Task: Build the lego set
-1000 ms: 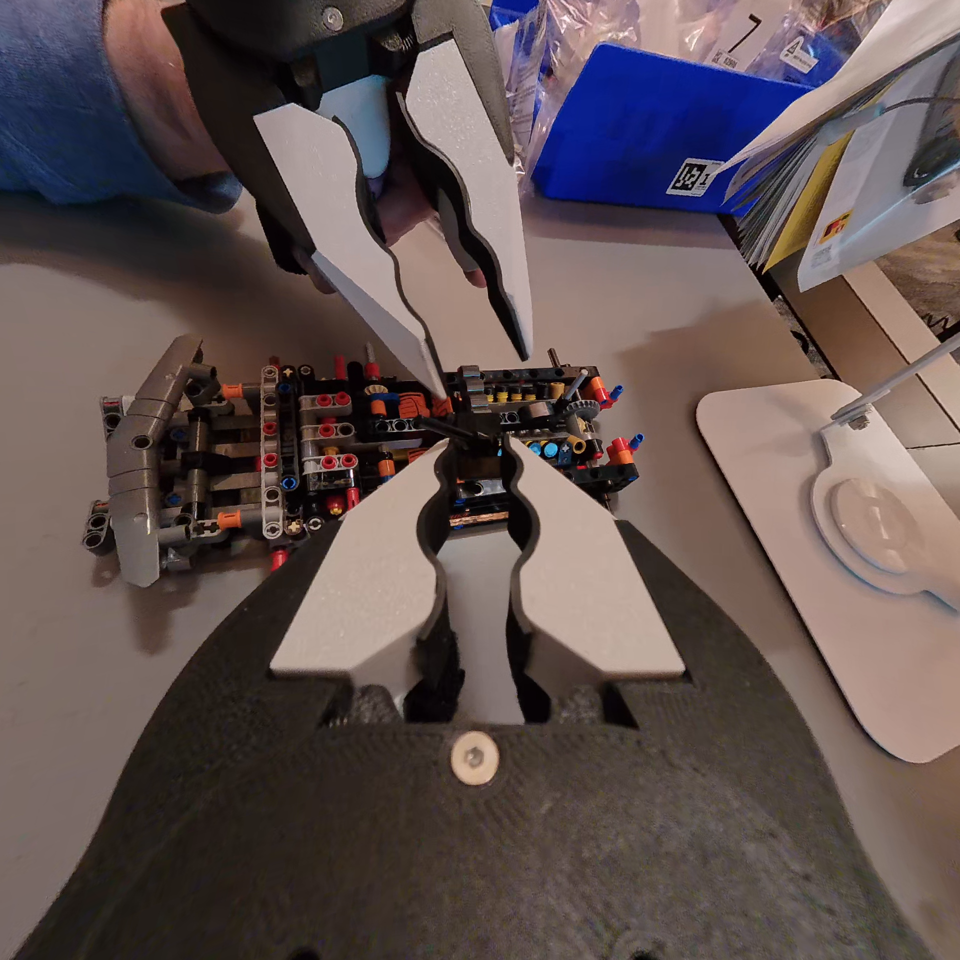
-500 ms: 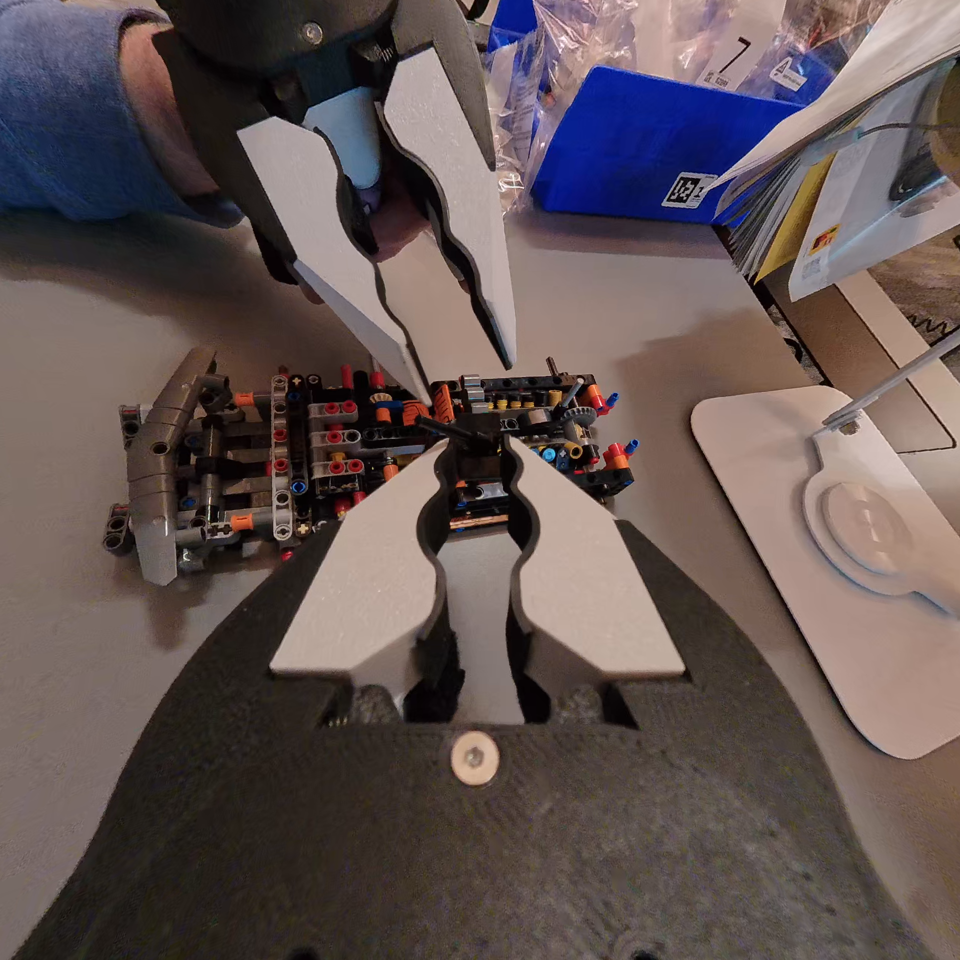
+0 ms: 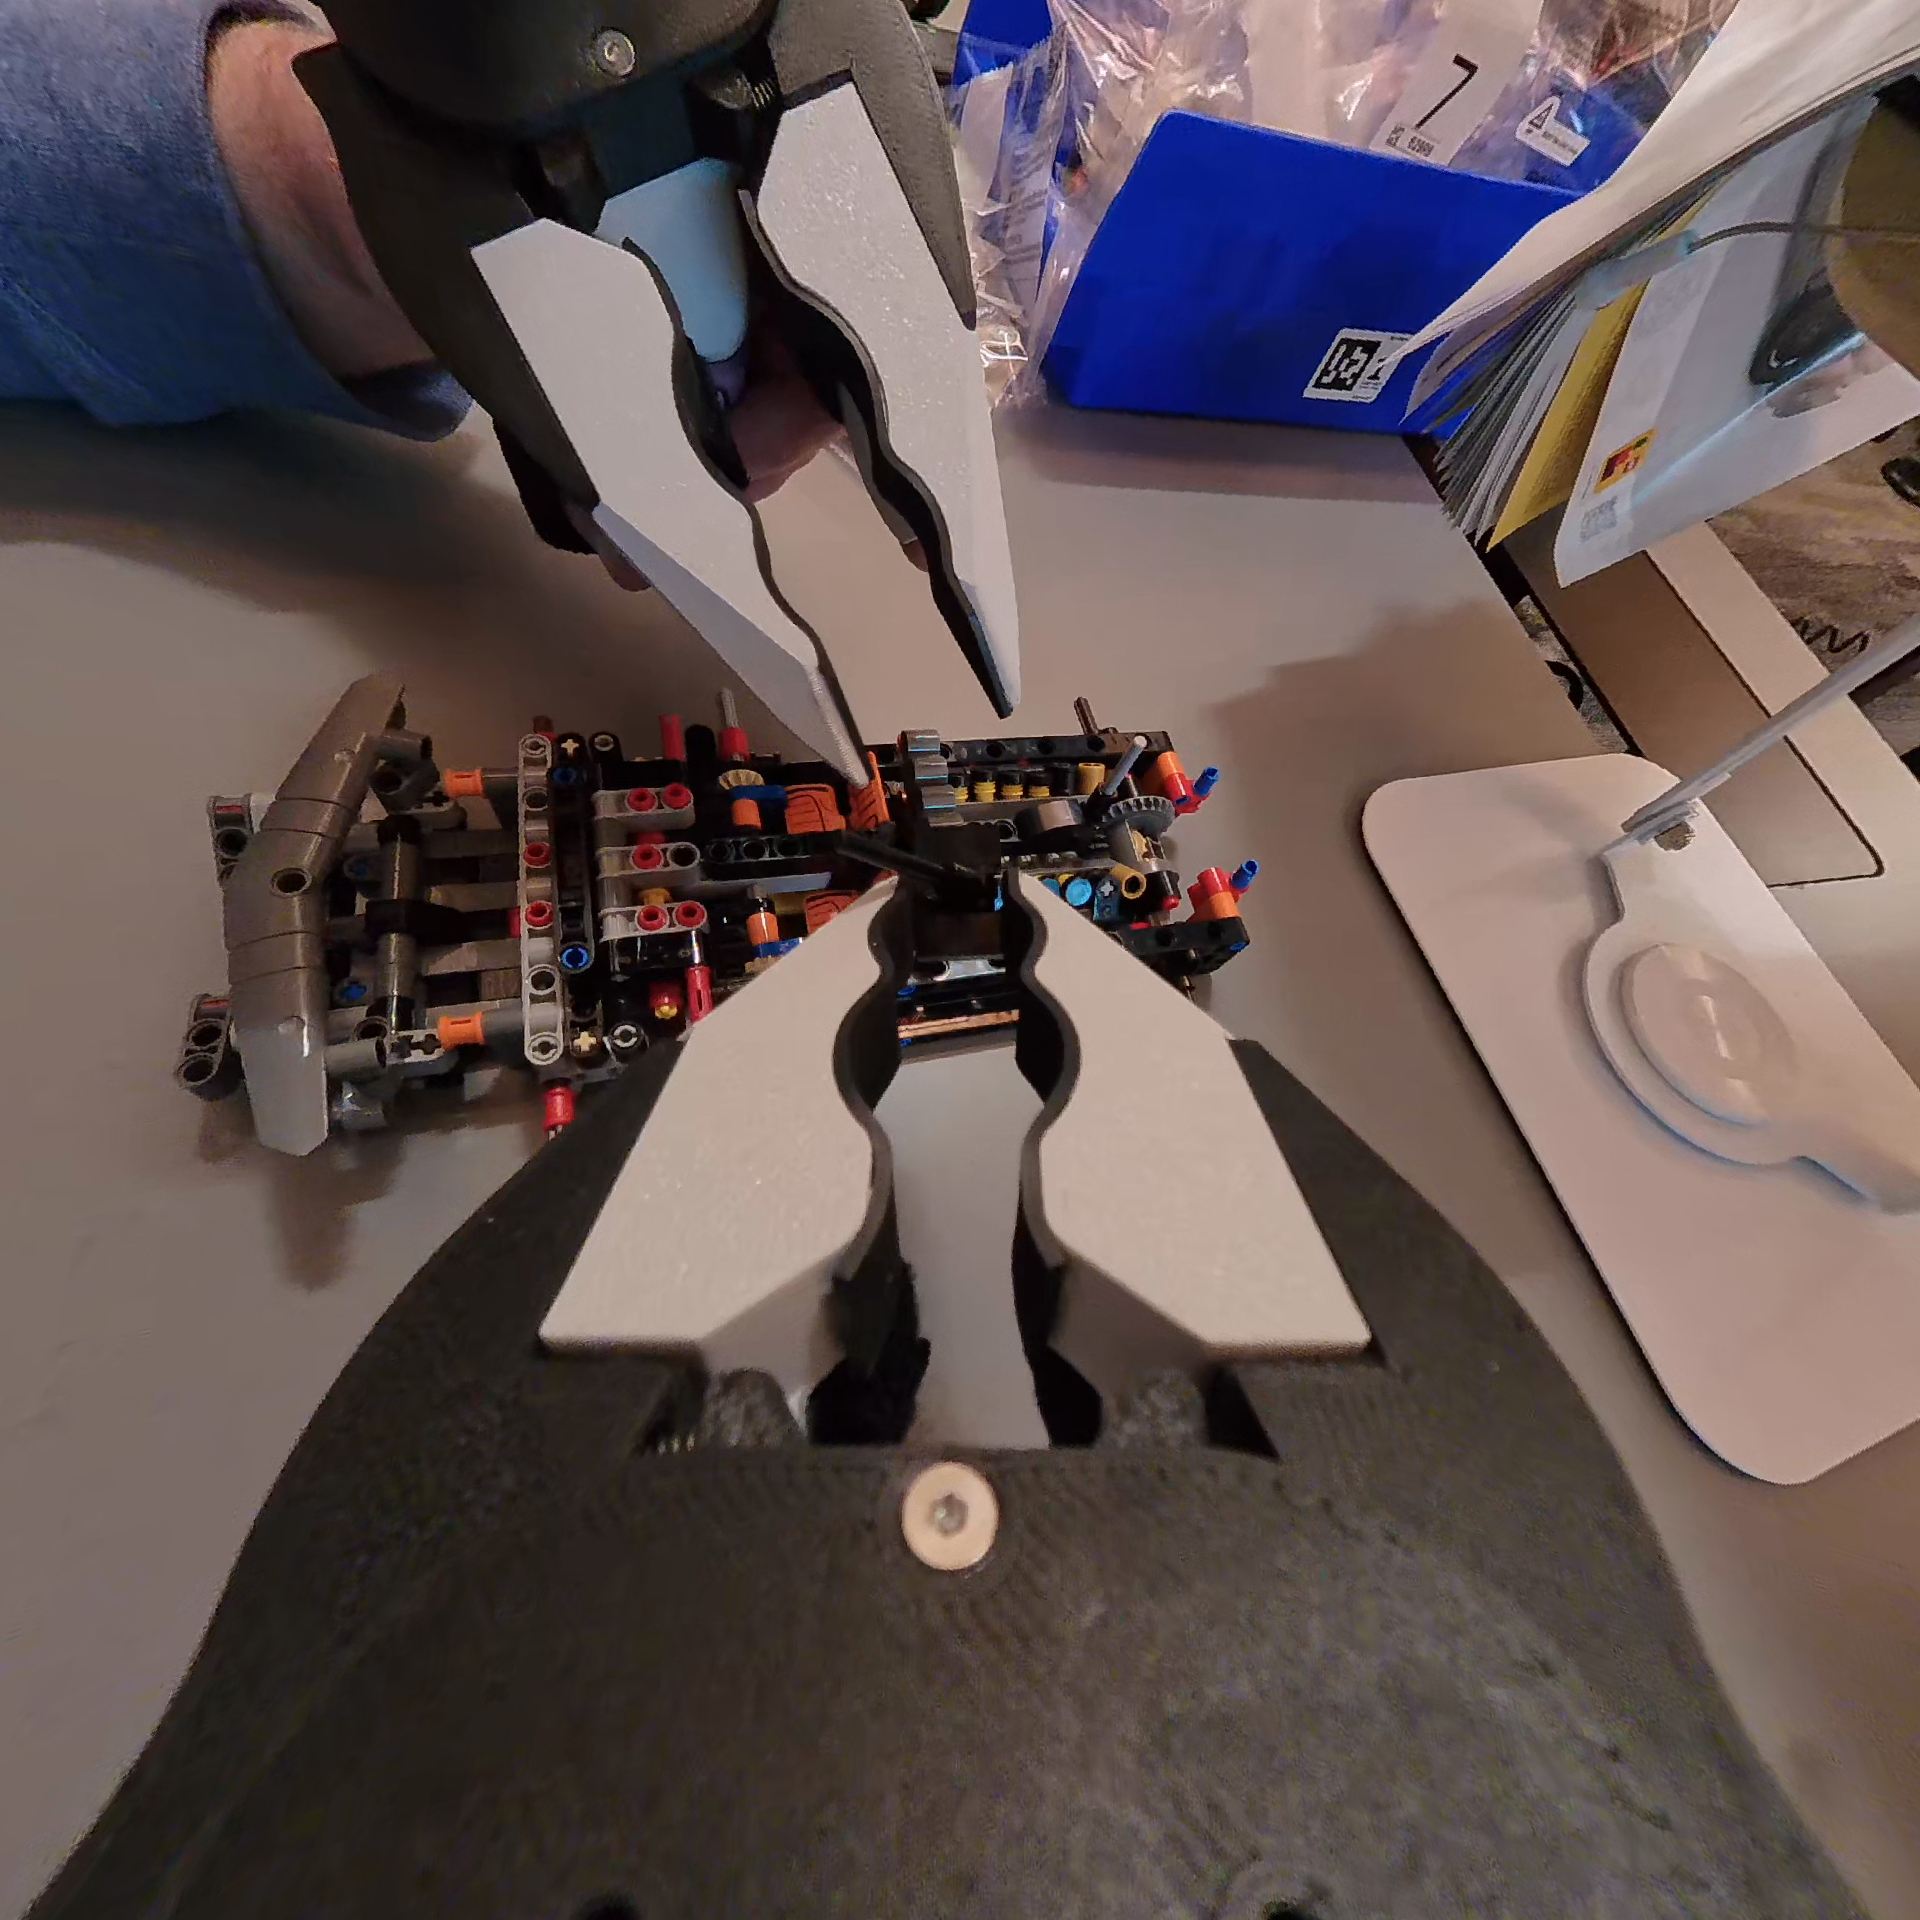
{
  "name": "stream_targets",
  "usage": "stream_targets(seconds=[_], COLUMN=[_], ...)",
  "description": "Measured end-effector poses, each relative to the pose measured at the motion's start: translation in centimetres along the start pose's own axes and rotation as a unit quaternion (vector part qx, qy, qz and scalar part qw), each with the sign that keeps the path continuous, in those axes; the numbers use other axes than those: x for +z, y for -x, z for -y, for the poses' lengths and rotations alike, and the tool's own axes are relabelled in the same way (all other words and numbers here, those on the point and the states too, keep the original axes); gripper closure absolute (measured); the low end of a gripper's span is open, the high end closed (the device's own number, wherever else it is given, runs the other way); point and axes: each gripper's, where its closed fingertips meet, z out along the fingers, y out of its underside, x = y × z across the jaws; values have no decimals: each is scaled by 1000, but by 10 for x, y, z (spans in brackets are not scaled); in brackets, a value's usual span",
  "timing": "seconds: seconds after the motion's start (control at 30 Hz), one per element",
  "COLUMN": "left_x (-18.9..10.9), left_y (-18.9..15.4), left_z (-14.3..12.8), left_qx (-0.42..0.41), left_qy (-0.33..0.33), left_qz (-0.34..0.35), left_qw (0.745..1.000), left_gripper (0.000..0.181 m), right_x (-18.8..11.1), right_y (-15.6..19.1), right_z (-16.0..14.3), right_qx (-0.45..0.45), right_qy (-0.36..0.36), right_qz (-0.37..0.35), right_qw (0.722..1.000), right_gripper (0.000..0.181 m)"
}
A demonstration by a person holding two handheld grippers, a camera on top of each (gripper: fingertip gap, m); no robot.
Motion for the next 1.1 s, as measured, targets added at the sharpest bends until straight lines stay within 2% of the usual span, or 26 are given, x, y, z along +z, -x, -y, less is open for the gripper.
stream_targets(seconds=[1.1], left_x=[1], left_y=[1], left_z=[-3], left_qx=[0], left_qy=[8], left_qz=[3], left_qw=[1000], left_gripper=[156], right_x=[2], right_y=[2], right_z=[-3], right_qx=[-1], right_qy=[4], right_qz=[2], right_qw=[1000], right_gripper=[167])
